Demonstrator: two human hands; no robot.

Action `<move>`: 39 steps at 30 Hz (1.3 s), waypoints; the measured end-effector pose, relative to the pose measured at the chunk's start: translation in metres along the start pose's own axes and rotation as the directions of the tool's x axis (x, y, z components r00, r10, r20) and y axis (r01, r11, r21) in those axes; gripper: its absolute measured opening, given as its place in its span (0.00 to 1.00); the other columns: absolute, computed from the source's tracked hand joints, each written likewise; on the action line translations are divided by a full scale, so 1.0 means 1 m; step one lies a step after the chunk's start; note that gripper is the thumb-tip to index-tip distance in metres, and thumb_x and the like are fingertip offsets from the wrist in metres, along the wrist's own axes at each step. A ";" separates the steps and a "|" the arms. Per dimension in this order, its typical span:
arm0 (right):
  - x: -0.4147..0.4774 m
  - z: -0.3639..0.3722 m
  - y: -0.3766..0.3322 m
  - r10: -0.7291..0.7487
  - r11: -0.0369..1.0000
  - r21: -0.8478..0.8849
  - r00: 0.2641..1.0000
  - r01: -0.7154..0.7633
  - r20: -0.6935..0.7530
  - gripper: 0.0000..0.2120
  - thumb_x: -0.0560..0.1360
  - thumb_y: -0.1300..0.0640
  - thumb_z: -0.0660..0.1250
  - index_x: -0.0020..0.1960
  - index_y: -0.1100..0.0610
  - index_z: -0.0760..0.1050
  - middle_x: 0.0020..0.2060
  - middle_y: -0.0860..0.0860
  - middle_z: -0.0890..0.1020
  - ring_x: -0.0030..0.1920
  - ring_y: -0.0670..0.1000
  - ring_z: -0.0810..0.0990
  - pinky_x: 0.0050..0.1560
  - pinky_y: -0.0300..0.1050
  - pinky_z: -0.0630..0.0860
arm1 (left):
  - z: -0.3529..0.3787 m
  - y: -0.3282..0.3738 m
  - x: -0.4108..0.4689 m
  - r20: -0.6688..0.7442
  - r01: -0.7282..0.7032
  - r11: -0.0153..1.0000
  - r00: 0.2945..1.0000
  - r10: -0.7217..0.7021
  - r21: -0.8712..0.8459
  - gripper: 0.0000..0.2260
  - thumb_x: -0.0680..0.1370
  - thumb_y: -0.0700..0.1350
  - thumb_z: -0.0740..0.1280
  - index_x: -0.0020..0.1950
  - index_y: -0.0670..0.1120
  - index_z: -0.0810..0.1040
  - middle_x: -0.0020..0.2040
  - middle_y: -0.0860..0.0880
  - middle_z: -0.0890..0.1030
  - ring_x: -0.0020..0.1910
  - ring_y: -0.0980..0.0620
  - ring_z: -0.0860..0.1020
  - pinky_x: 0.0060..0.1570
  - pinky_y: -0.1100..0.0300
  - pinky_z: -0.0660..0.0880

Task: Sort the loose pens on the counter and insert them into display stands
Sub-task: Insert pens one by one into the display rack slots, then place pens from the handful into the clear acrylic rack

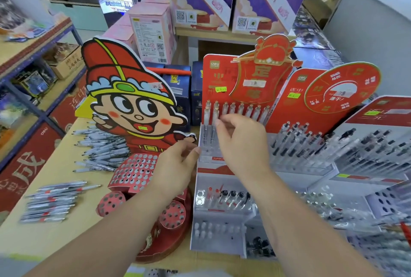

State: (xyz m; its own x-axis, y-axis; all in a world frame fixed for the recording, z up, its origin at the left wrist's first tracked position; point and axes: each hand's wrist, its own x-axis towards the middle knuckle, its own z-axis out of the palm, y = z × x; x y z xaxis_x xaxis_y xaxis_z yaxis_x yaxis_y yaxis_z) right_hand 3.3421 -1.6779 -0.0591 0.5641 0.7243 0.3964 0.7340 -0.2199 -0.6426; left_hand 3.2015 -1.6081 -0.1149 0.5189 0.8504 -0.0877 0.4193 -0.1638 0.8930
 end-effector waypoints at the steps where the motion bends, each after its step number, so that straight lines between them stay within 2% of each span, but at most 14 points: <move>1: -0.003 -0.003 0.001 -0.014 1.000 0.004 0.999 0.015 -0.033 0.10 0.80 0.53 0.66 0.47 0.55 0.84 0.36 0.45 0.83 0.38 0.44 0.80 0.41 0.45 0.79 | -0.001 0.000 -0.002 -0.006 -0.003 1.000 1.000 0.003 0.007 0.08 0.83 0.52 0.63 0.51 0.51 0.80 0.35 0.53 0.83 0.34 0.56 0.81 0.39 0.53 0.79; 3: -0.010 -0.008 0.000 -0.048 0.998 0.026 0.995 0.050 -0.086 0.08 0.80 0.54 0.67 0.47 0.54 0.84 0.36 0.44 0.82 0.38 0.42 0.79 0.40 0.36 0.76 | -0.005 -0.001 -0.011 -0.018 -0.018 1.000 1.000 0.019 0.017 0.08 0.83 0.52 0.63 0.49 0.53 0.80 0.36 0.55 0.83 0.34 0.57 0.81 0.38 0.55 0.79; 6: -0.024 -0.005 -0.007 -0.095 0.987 0.122 0.994 0.101 -0.057 0.06 0.78 0.54 0.69 0.46 0.53 0.84 0.35 0.44 0.81 0.38 0.42 0.79 0.39 0.35 0.75 | -0.017 -0.012 -0.031 -0.037 -0.021 0.998 0.999 0.023 0.054 0.07 0.82 0.50 0.66 0.45 0.56 0.79 0.37 0.57 0.82 0.36 0.55 0.80 0.38 0.55 0.78; 9: -0.040 0.016 -0.021 -0.136 0.971 0.207 0.988 0.118 0.076 0.06 0.78 0.51 0.69 0.47 0.51 0.83 0.37 0.42 0.81 0.39 0.41 0.79 0.40 0.36 0.76 | -0.039 -0.033 -0.051 -0.069 0.052 0.996 0.996 -0.048 0.071 0.06 0.80 0.49 0.69 0.43 0.54 0.80 0.34 0.50 0.82 0.35 0.49 0.80 0.37 0.51 0.77; 15: -0.062 0.075 -0.066 -0.244 0.952 0.267 0.900 0.151 0.361 0.08 0.76 0.48 0.68 0.47 0.51 0.81 0.39 0.43 0.79 0.41 0.44 0.78 0.43 0.45 0.78 | -0.124 -0.085 -0.071 -0.211 0.154 0.985 0.968 -0.137 0.070 0.05 0.79 0.47 0.71 0.44 0.56 0.81 0.34 0.53 0.83 0.35 0.48 0.81 0.39 0.47 0.79; 18: -0.069 0.107 -0.092 -0.260 0.961 0.216 0.835 0.173 0.485 0.11 0.76 0.44 0.67 0.48 0.50 0.82 0.41 0.44 0.81 0.43 0.45 0.78 0.47 0.49 0.78 | -0.170 -0.117 -0.071 -0.256 0.189 0.980 0.952 -0.166 0.068 0.06 0.79 0.46 0.70 0.43 0.55 0.81 0.36 0.53 0.83 0.37 0.50 0.82 0.40 0.47 0.80; 21: -0.074 0.147 -0.118 -0.226 0.974 0.137 0.803 0.180 0.551 0.12 0.76 0.43 0.67 0.50 0.50 0.82 0.43 0.44 0.81 0.44 0.46 0.79 0.49 0.49 0.77 | -0.208 -0.151 -0.063 -0.259 0.232 0.973 0.938 -0.229 -0.020 0.06 0.80 0.45 0.70 0.44 0.50 0.82 0.37 0.47 0.83 0.38 0.45 0.81 0.38 0.48 0.78; 23: -0.076 0.178 -0.137 -0.168 0.986 0.089 0.798 0.143 0.579 0.12 0.76 0.43 0.68 0.53 0.50 0.81 0.44 0.42 0.79 0.44 0.43 0.78 0.49 0.43 0.76 | -0.235 -0.177 -0.053 -0.228 0.256 0.965 0.938 -0.263 -0.061 0.05 0.80 0.45 0.70 0.45 0.49 0.82 0.38 0.49 0.83 0.37 0.47 0.81 0.34 0.55 0.76; 25: -0.081 0.208 -0.159 -0.111 0.993 0.037 0.811 0.109 0.574 0.12 0.76 0.43 0.69 0.54 0.49 0.81 0.44 0.41 0.78 0.42 0.40 0.76 0.46 0.37 0.74 | -0.263 -0.205 -0.040 -0.155 0.259 0.966 0.954 -0.257 -0.007 0.04 0.79 0.48 0.71 0.44 0.53 0.82 0.37 0.56 0.82 0.36 0.50 0.80 0.33 0.57 0.74; 27: -0.089 0.235 -0.178 -0.043 0.998 -0.013 0.817 0.061 0.576 0.13 0.76 0.44 0.69 0.54 0.51 0.82 0.44 0.44 0.80 0.42 0.43 0.78 0.47 0.40 0.75 | -0.292 -0.226 -0.028 -0.072 0.232 0.965 0.972 -0.225 0.119 0.04 0.79 0.52 0.70 0.45 0.55 0.81 0.37 0.59 0.81 0.38 0.54 0.79 0.36 0.58 0.73; 29: -0.095 0.258 -0.192 0.058 0.996 -0.088 0.799 -0.006 0.598 0.13 0.77 0.45 0.69 0.53 0.53 0.82 0.44 0.47 0.82 0.44 0.47 0.79 0.49 0.45 0.75 | -0.317 -0.241 -0.015 -0.017 0.198 0.944 0.979 -0.201 0.264 0.06 0.80 0.54 0.69 0.48 0.53 0.80 0.45 0.58 0.81 0.42 0.57 0.79 0.38 0.61 0.72; 32: -0.101 0.283 -0.207 0.205 0.975 -0.196 0.769 -0.106 0.606 0.12 0.76 0.43 0.67 0.51 0.50 0.81 0.43 0.48 0.83 0.44 0.50 0.80 0.47 0.49 0.78 | -0.341 -0.259 0.003 0.058 0.169 0.897 0.976 -0.210 0.409 0.12 0.80 0.56 0.67 0.57 0.50 0.78 0.52 0.53 0.81 0.47 0.51 0.79 0.40 0.57 0.71; 36: -0.114 0.310 -0.214 0.294 0.942 -0.317 0.728 -0.111 0.620 0.13 0.79 0.46 0.65 0.51 0.55 0.81 0.45 0.50 0.82 0.48 0.52 0.79 0.37 0.43 0.72 | -0.354 -0.277 0.014 0.187 0.121 0.849 0.950 -0.249 0.515 0.14 0.81 0.56 0.67 0.62 0.49 0.77 0.57 0.50 0.79 0.50 0.50 0.78 0.46 0.56 0.74; 39: -0.120 0.329 -0.204 0.303 0.945 -0.293 0.716 -0.143 0.629 0.13 0.78 0.47 0.66 0.52 0.56 0.81 0.46 0.50 0.82 0.49 0.52 0.79 0.44 0.45 0.75 | -0.358 -0.285 0.017 0.231 0.080 0.813 0.939 -0.256 0.577 0.16 0.81 0.56 0.66 0.63 0.48 0.76 0.59 0.48 0.79 0.53 0.48 0.77 0.51 0.54 0.75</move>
State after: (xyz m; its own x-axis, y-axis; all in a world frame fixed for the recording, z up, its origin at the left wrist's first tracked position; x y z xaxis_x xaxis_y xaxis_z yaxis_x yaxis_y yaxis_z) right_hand 3.0004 -1.5047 -0.1912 0.3887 0.8628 -0.3233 0.7243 -0.5030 -0.4716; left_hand 2.8240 -1.3676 -0.2124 0.5518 0.7247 -0.4127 0.8119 -0.3538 0.4644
